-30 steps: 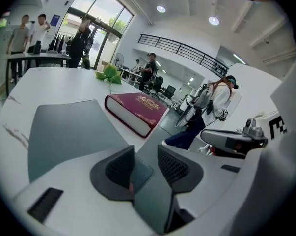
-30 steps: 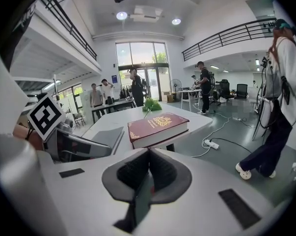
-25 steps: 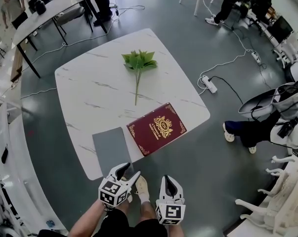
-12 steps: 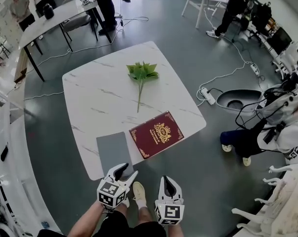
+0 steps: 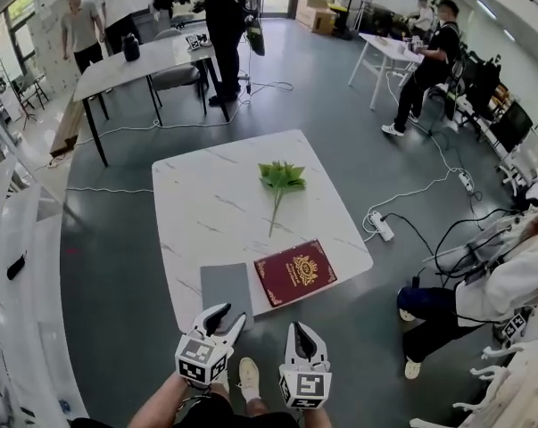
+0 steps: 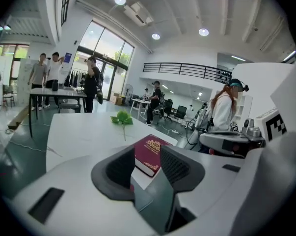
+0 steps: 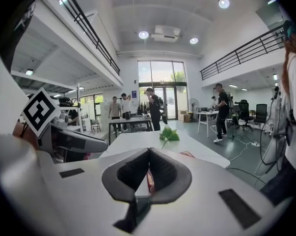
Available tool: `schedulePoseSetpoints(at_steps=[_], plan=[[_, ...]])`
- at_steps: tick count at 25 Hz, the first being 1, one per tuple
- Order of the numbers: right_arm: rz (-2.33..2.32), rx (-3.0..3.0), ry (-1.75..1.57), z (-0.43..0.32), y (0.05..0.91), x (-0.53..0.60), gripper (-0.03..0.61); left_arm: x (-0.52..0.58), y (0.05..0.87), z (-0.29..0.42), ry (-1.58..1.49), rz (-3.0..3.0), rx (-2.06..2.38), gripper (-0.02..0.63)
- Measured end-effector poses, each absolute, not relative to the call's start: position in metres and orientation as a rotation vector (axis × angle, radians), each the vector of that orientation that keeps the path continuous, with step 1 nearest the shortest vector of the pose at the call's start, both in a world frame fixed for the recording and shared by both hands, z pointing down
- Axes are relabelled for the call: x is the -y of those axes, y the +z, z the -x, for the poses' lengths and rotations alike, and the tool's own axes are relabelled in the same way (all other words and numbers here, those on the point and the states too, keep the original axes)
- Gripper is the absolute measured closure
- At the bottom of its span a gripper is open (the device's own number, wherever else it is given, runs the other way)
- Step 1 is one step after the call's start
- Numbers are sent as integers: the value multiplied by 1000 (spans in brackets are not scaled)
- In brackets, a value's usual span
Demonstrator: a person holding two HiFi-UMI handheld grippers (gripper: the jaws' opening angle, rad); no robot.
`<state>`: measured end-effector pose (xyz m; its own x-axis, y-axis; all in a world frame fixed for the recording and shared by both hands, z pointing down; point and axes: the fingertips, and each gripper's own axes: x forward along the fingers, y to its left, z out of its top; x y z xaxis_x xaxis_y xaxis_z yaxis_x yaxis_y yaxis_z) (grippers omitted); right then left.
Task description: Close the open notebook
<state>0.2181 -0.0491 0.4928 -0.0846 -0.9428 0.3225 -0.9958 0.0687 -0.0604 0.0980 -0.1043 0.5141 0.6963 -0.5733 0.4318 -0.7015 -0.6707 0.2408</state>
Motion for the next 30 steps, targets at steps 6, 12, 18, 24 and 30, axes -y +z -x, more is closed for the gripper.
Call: schedulePoseSetpoints(at_steps=[6, 12, 18, 24, 30], plan=[[-1915, 2258, 279, -184, 439, 52, 561, 94, 458, -50, 366, -2515, 1175, 484], [-1836, 2376, 172, -142, 403, 55, 561, 83, 417, 0, 291, -2510, 1341, 515], [-1723, 2498, 92, -105, 381, 55, 561, 69, 386, 36, 220, -2495, 1498, 542], [-1633, 2578, 27, -79, 369, 50, 561, 52, 380, 62, 201, -2451, 1613, 566], [-1556, 2618, 16, -65, 371, 46, 561, 39, 384, 79, 195, -2388, 1686, 578]])
